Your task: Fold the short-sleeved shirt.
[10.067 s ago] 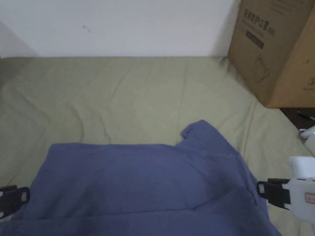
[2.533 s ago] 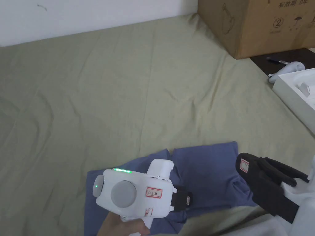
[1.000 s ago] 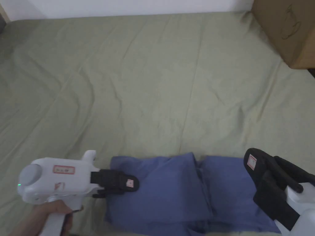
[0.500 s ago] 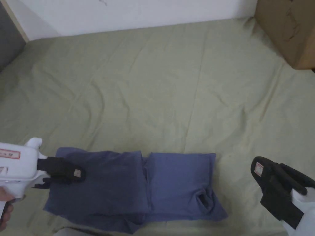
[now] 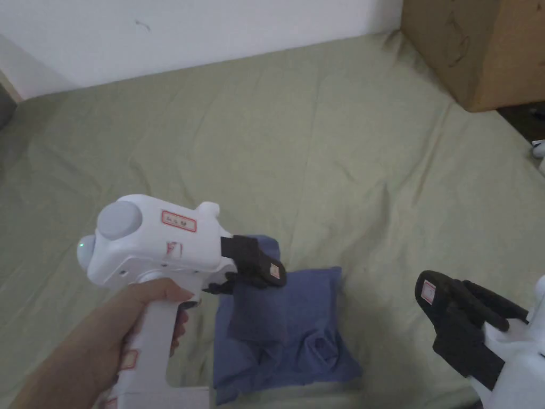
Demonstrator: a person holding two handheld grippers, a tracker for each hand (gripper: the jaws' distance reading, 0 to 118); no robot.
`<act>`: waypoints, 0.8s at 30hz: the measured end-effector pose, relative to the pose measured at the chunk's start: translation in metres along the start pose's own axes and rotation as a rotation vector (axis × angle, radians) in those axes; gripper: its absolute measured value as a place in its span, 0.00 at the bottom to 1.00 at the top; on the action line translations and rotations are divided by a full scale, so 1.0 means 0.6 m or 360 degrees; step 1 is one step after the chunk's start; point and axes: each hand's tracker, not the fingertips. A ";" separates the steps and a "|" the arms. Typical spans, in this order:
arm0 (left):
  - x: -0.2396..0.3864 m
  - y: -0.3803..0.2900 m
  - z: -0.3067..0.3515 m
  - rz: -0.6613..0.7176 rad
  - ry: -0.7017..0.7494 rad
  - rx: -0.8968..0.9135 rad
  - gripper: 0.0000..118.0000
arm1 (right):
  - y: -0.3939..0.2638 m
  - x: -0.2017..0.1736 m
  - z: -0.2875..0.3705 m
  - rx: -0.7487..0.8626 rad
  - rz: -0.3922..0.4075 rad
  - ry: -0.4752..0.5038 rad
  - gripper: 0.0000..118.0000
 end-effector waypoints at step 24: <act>-0.039 -0.061 -0.013 -0.0171 0.0269 0.0241 0.00 | -0.021 0.024 -0.012 -0.0131 -0.0030 -0.0003 0.00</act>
